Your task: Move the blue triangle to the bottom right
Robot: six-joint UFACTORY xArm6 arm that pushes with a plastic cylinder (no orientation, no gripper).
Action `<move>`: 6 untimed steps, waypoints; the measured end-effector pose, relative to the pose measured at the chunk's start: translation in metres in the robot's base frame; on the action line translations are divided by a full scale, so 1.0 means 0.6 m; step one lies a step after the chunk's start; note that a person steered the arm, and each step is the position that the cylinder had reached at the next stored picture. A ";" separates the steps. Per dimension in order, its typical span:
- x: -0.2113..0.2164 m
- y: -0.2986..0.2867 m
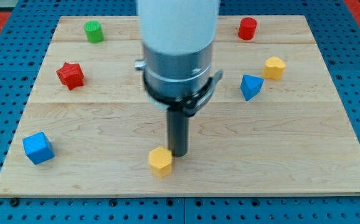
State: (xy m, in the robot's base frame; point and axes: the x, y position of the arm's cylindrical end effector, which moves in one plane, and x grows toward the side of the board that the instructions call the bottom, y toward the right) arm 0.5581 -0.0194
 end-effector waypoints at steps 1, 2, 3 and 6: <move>-0.032 0.001; -0.185 0.000; -0.330 0.040; -0.063 0.429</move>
